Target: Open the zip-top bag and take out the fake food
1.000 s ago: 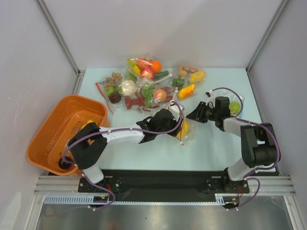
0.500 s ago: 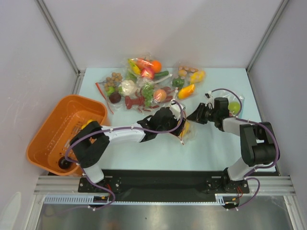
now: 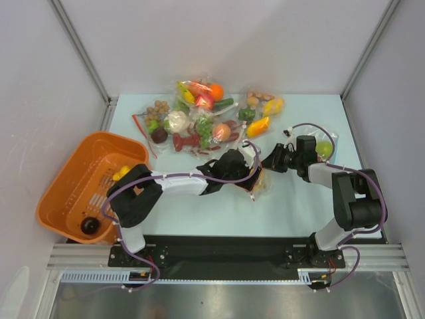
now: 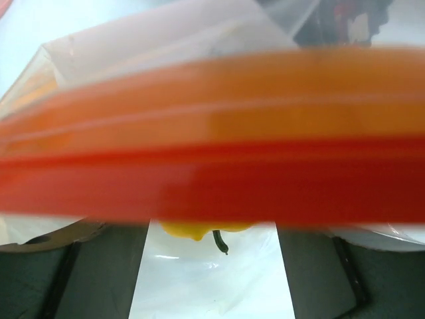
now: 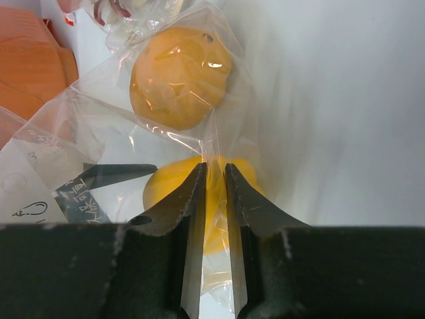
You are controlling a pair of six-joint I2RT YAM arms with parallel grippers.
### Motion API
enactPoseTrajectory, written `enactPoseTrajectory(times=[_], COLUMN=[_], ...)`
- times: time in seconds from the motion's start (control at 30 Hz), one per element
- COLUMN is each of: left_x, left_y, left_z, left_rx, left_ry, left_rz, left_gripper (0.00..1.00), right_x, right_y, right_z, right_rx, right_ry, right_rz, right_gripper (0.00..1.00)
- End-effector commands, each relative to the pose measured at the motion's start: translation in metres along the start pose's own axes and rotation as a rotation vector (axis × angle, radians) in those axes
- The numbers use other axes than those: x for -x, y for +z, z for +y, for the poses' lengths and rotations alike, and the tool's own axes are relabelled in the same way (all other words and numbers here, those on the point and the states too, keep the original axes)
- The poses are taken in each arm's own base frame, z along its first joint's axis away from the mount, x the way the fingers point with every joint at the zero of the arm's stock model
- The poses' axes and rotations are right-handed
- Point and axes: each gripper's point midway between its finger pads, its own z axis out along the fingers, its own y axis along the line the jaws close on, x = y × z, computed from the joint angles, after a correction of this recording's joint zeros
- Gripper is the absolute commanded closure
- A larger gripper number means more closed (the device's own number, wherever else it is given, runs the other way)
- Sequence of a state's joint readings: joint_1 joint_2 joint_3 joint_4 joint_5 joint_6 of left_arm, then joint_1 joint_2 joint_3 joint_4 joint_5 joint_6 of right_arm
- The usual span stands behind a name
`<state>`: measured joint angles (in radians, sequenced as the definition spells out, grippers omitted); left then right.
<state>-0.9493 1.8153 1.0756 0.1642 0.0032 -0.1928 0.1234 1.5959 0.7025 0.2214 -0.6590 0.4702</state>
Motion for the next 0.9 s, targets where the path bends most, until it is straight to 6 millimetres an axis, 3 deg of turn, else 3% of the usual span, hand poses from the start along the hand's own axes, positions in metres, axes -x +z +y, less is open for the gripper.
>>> enactPoseTrajectory(times=[0.0, 0.37, 0.47, 0.5, 0.53, 0.63, 0.7, 0.77, 0.87], left_x=[0.001, -0.01, -0.007, -0.005, -0.005, -0.004, 0.001, 0.001, 0.009], left_y=[0.006, 0.02, 0.02, 0.019, 0.018, 0.013, 0.006, 0.0, -0.014], left_z=[0.0, -0.011, -0.01, -0.01, -0.01, -0.01, -0.006, -0.006, -0.006], left_rx=[0.001, -0.02, -0.012, -0.011, -0.012, -0.011, 0.015, 0.015, 0.016], left_ry=[0.001, -0.009, -0.017, -0.018, -0.015, -0.016, -0.018, -0.023, -0.025], left_rz=[0.007, 0.032, 0.024, 0.021, 0.024, 0.024, 0.006, -0.004, -0.026], left_gripper=[0.22, 0.22, 0.41, 0.54, 0.61, 0.83, 0.99, 1.0, 1.0], right_x=[0.002, -0.003, -0.005, -0.006, -0.006, -0.007, -0.008, -0.007, -0.005], right_y=[0.002, 0.001, 0.001, 0.001, 0.001, -0.001, -0.002, -0.004, -0.008], right_z=[0.004, 0.002, 0.002, 0.001, 0.001, -0.002, -0.004, -0.005, -0.01], right_rx=[0.008, 0.008, 0.007, 0.005, 0.004, -0.01, -0.019, -0.028, -0.043], right_ry=[-0.025, -0.019, -0.016, -0.015, -0.015, -0.016, -0.016, -0.017, -0.01], right_rz=[-0.006, 0.0, 0.004, 0.004, 0.003, -0.003, -0.007, -0.017, -0.031], right_gripper=[0.78, 0.78, 0.78, 0.78, 0.79, 0.84, 0.93, 1.0, 1.0])
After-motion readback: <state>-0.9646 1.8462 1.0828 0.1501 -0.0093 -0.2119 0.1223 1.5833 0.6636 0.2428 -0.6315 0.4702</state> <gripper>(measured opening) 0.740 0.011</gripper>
